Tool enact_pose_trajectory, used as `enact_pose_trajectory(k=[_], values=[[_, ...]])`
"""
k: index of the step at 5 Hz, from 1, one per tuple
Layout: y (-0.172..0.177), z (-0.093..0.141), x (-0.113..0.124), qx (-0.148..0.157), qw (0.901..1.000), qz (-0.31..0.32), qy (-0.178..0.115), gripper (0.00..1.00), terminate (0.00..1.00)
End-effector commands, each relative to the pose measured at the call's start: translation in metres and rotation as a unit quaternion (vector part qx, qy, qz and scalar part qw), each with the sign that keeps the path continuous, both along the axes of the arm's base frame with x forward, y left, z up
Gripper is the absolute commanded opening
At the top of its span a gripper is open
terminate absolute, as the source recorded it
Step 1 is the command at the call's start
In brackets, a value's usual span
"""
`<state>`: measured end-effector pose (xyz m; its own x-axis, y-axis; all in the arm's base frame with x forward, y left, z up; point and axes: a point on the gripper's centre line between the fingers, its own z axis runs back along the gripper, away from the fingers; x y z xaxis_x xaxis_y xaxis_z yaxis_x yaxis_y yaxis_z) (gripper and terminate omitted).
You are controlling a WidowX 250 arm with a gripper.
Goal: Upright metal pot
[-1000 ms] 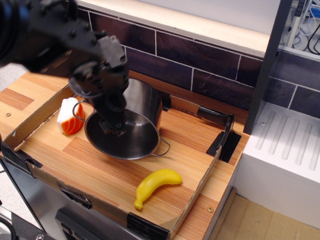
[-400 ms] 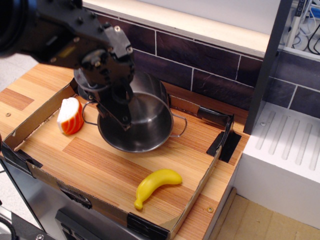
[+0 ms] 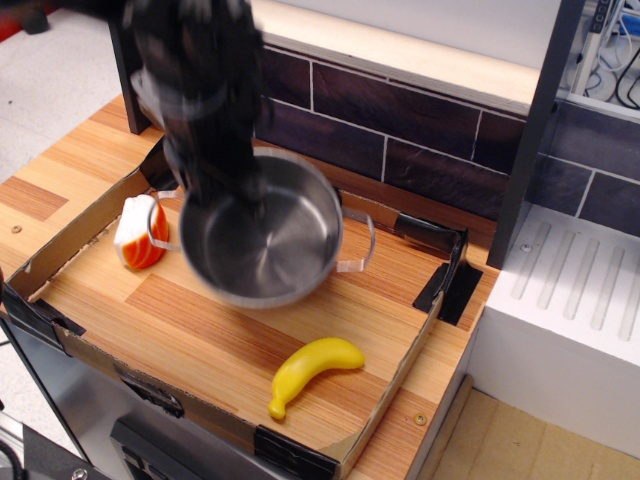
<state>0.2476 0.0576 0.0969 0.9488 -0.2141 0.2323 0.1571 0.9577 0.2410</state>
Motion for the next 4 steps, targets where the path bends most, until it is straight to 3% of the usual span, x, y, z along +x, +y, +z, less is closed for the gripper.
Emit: enact_pose_trajectory(k=[1, 4], values=[[0.031, 0.000, 0.010, -0.024, 0.9929, 0.100, 0.060, 0.00, 0.00], [0.050, -0.035, 0.004, -0.035, 0.9818, 0.125, 0.139, 0.00, 0.00]])
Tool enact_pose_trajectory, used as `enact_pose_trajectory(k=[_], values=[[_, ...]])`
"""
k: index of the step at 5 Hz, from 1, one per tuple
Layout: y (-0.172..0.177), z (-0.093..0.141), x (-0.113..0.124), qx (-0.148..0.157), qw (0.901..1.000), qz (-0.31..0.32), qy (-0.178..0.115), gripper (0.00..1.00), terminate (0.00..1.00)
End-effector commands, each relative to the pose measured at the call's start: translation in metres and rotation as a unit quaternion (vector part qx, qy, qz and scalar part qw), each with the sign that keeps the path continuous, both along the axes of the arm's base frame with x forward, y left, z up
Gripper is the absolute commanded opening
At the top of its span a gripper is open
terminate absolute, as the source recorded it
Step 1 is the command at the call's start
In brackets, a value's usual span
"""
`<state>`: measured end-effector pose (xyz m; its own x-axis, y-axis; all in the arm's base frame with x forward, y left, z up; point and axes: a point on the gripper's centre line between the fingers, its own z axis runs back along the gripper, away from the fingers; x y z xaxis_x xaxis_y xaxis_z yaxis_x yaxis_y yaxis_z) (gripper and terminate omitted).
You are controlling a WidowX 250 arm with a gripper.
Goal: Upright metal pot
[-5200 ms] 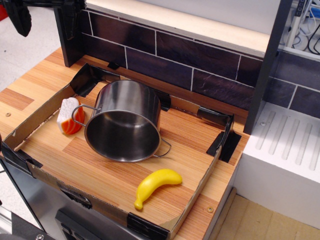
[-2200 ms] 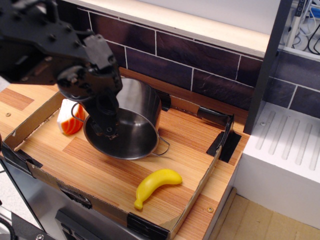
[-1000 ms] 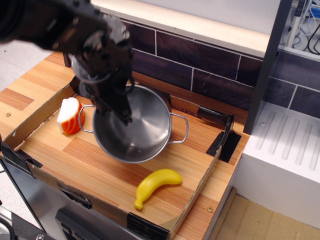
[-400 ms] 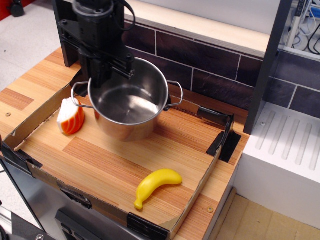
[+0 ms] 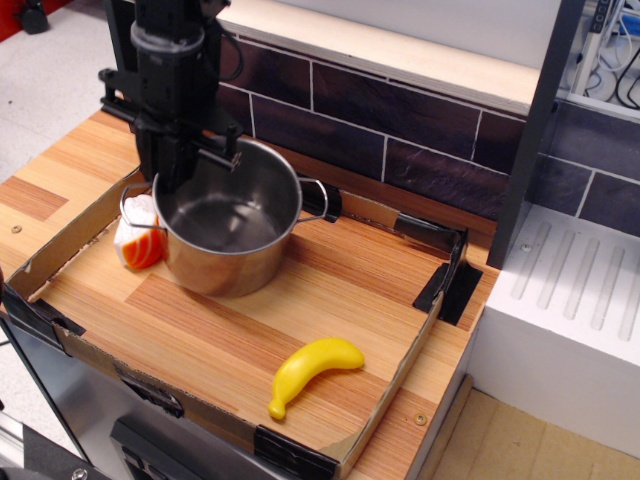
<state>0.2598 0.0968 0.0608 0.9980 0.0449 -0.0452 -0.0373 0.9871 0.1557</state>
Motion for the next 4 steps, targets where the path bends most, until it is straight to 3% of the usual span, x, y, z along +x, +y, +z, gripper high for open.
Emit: enact_pose_trajectory(k=[1, 2, 3, 4], values=[[0.011, -0.003, -0.013, -0.007, 1.0000, -0.001, -0.002, 0.00, 0.00], [0.008, -0.006, -0.015, -0.007, 0.9999, 0.002, -0.011, 0.00, 0.00], [0.010, -0.005, -0.016, -0.005, 0.9999, 0.000, -0.016, 1.00, 0.00], [0.004, 0.006, -0.018, -0.016, 0.9987, -0.024, -0.042, 1.00, 0.00]])
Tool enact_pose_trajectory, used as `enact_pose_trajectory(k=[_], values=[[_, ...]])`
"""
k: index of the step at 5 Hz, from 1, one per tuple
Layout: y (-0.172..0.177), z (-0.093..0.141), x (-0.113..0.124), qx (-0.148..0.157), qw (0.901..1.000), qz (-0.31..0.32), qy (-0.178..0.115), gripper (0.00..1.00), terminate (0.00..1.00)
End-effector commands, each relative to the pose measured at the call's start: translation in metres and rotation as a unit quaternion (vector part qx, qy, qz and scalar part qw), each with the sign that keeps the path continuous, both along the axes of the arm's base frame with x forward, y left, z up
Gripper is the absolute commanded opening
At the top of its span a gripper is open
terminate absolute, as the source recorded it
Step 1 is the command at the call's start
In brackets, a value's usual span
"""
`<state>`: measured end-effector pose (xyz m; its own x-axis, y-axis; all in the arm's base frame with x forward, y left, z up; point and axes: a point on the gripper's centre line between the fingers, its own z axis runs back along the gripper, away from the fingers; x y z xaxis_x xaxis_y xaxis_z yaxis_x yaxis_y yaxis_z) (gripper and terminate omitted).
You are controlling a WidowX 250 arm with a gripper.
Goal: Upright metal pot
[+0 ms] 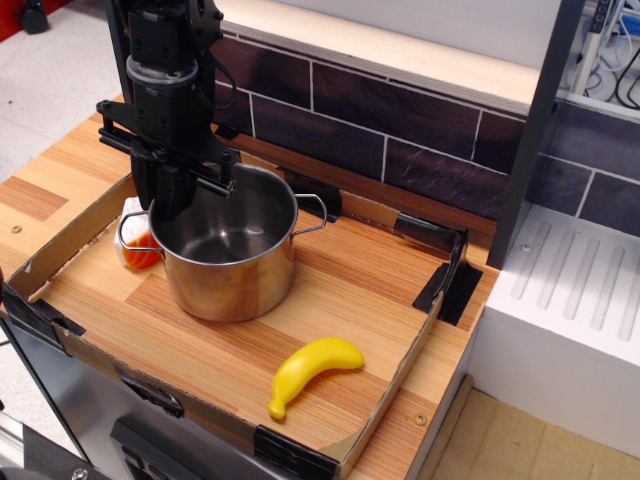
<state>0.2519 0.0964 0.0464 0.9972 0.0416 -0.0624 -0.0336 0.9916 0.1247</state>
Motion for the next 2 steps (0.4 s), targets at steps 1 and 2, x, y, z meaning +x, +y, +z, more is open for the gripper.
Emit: enact_pose_trajectory(k=[1, 2], values=[[-0.005, 0.039, -0.012, -0.009, 0.9969, -0.034, -0.071, 1.00, 0.00], [-0.006, 0.066, -0.012, 0.001, 0.9904, -0.029, -0.135, 1.00, 0.00]])
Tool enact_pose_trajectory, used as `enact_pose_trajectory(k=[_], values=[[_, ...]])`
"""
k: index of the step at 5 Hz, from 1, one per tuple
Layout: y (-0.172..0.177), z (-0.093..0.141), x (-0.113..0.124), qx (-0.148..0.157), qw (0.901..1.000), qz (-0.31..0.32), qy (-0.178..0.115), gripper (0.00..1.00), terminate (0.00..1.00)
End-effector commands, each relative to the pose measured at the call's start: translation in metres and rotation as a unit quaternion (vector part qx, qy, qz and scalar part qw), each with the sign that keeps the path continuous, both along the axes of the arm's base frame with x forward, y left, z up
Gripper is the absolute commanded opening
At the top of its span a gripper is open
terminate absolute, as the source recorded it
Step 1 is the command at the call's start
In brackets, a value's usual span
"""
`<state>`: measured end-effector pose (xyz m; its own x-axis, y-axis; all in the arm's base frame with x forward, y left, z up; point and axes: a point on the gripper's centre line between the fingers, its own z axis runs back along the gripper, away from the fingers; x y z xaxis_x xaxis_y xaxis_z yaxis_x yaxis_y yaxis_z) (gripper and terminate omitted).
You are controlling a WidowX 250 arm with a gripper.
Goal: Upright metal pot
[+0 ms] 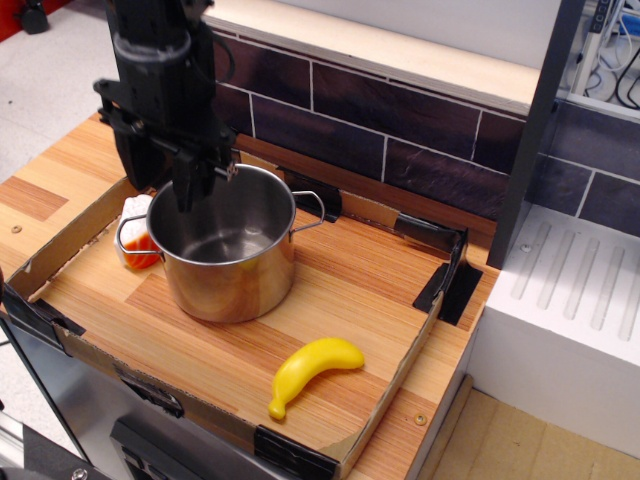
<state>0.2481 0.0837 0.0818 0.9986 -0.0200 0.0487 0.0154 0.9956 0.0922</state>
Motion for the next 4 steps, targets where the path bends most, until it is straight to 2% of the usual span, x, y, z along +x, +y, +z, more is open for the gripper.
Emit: enact_pose_trajectory(k=[1, 2, 3, 4], values=[[0.003, 0.075, -0.002, -0.004, 0.9965, 0.025, -0.079, 1.00, 0.00], [-0.001, 0.116, 0.004, -0.030, 0.9947, 0.042, -0.089, 1.00, 0.00], [-0.006, 0.124, 0.015, -0.033, 0.9980, 0.028, -0.046, 1.00, 0.00], [-0.006, 0.124, 0.015, -0.033, 0.9980, 0.028, -0.046, 1.00, 0.00]])
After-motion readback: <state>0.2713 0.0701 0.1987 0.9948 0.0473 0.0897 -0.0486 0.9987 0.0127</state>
